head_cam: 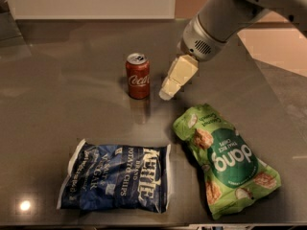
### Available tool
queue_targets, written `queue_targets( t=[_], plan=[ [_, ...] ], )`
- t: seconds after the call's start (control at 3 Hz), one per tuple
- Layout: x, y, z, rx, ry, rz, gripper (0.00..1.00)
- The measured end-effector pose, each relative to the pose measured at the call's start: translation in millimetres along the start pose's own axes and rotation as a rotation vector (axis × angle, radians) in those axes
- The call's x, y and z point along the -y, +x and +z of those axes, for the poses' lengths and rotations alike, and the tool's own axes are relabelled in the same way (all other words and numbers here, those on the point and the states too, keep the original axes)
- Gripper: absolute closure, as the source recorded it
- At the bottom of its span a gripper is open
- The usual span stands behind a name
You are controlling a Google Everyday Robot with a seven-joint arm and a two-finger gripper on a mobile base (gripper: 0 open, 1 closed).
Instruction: Move coke can near green rice chip bag
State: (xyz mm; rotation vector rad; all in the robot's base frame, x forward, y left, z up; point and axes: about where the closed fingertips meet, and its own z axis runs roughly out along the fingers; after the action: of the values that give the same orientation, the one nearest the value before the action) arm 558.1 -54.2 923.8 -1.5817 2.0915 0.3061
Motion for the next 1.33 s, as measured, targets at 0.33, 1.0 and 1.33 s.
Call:
queue_targets(
  t=[0.33,1.0,1.33],
  plan=[
    [8.9,-17.8,29.1,0.054,-0.012,-0.018,0.0],
    [23.4,-47.4,69.9,0.129,-0.044,-0.026,0.0],
    [26.8,-57.8,78.4,0.15,-0.053,-0.013,0.16]
  ],
)
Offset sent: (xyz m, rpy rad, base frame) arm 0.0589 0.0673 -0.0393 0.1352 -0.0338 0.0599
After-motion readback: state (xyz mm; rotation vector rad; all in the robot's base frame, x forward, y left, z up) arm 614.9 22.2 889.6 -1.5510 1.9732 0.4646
